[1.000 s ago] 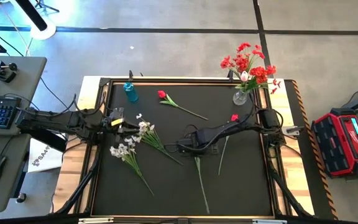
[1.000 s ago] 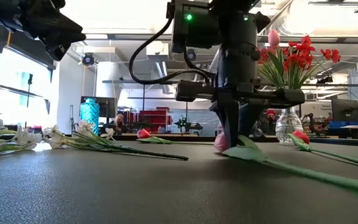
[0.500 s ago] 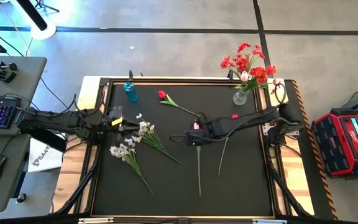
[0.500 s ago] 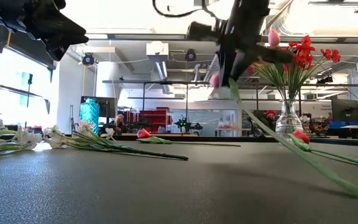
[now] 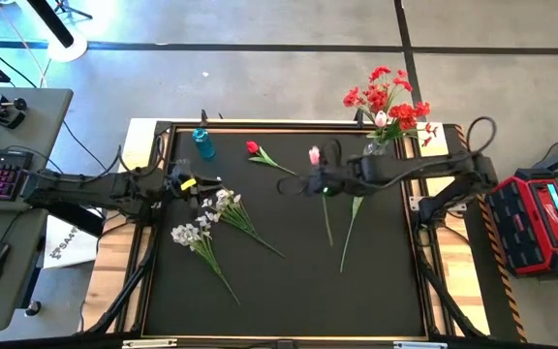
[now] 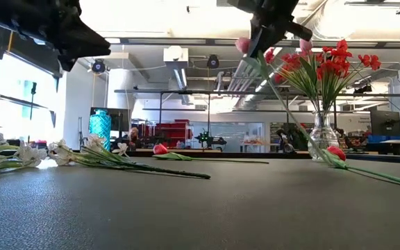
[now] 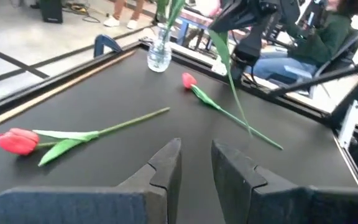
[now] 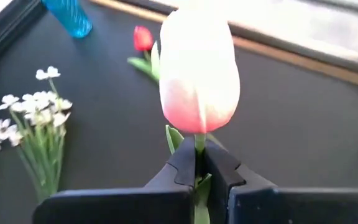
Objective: Sort flowers into vase by color
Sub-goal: Put the pink flower into the transparent vase
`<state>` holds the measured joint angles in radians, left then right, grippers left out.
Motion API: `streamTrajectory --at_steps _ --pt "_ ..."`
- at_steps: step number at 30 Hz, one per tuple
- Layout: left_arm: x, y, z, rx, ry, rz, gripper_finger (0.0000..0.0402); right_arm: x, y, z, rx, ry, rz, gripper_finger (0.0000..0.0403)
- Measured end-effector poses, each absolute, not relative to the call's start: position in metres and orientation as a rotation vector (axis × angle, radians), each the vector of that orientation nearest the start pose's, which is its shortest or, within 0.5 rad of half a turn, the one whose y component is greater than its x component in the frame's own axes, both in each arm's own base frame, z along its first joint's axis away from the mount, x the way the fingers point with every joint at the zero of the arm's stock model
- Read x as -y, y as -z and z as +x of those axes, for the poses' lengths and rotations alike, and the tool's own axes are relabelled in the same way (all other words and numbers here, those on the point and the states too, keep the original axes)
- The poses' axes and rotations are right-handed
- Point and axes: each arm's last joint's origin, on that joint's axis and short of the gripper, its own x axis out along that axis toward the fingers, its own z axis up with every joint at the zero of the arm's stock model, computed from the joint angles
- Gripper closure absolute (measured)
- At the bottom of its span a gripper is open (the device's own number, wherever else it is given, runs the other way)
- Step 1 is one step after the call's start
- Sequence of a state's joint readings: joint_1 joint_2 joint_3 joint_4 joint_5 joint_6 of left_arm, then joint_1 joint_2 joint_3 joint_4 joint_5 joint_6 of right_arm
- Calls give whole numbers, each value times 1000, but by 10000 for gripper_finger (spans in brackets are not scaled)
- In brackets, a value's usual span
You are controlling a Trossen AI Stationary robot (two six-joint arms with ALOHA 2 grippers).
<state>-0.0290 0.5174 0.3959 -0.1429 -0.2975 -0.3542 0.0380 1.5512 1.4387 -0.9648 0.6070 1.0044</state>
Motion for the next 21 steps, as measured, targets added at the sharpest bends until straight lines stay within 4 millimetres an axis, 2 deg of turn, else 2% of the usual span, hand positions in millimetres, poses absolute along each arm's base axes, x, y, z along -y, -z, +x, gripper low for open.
streamTrajectory --at_steps 4,10,15,21 --pt "-10 -241 140 -179 -332 -312 328 23 -334 300 -616 947 453 402" --pt "-17 -245 147 -119 -359 -313 328 47 -343 289 -513 893 340 402" --pt "-22 -248 148 -87 -364 -306 328 62 -355 265 -486 920 225 403" --pt "-26 -250 148 -64 -386 -308 328 73 -392 229 -338 932 143 403"
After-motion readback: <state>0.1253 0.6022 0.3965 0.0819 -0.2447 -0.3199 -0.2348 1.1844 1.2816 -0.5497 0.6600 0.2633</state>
